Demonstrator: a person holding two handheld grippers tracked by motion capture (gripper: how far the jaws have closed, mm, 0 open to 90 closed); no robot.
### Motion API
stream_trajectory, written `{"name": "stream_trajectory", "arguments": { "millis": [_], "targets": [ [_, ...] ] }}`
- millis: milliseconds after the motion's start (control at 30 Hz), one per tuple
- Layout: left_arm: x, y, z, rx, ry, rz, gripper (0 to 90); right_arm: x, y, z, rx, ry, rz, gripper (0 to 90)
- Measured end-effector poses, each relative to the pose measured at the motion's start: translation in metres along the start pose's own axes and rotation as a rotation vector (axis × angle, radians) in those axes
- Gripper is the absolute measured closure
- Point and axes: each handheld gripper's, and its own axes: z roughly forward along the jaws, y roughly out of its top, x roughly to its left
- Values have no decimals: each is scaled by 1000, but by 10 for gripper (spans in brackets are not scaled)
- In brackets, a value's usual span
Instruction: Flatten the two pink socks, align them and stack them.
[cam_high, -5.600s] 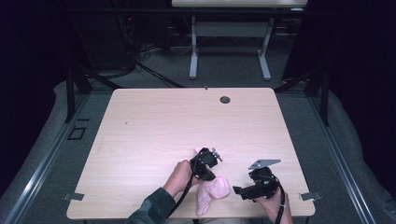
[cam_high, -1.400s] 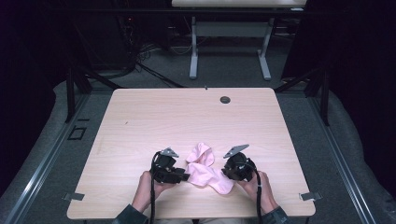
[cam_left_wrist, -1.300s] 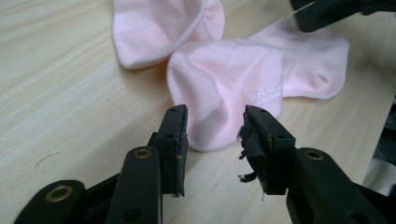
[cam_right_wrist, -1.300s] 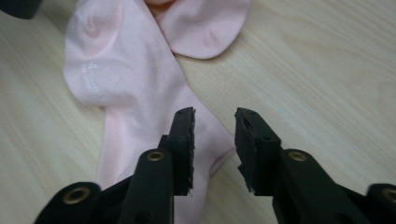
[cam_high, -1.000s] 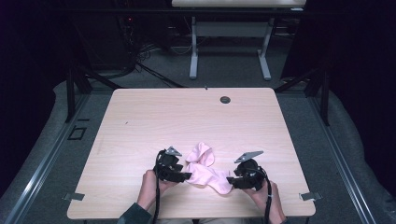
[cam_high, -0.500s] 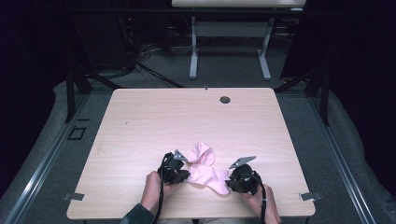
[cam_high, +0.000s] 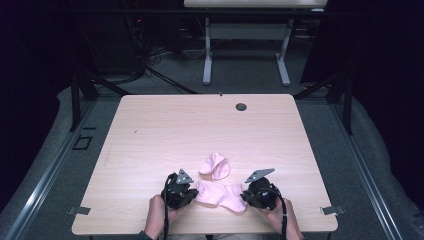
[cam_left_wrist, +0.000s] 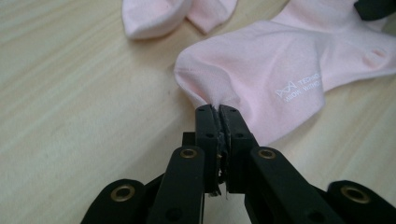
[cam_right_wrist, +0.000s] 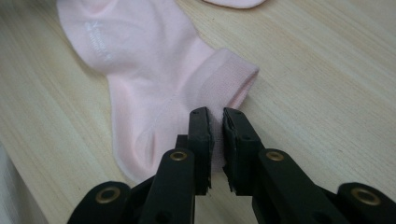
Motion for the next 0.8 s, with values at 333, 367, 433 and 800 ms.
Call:
{"name": "stream_trajectory", "arguments": {
  "millis": [333, 367, 433, 800],
  "targets": [
    [-5, -25, -15, 5, -19, -49, 872, 2, 0, 3, 19, 31, -17, 817],
    [-4, -25, -16, 10, -28, -42, 870, 2, 0, 3, 21, 31, -24, 815],
    [-6, -26, -16, 6, -22, -51, 853, 2, 1, 2, 22, 37, -27, 789],
    [8, 3, -27, -58, 55, -32, 395, -18, 17, -7, -68, 79, 29, 516]
  ]
}}
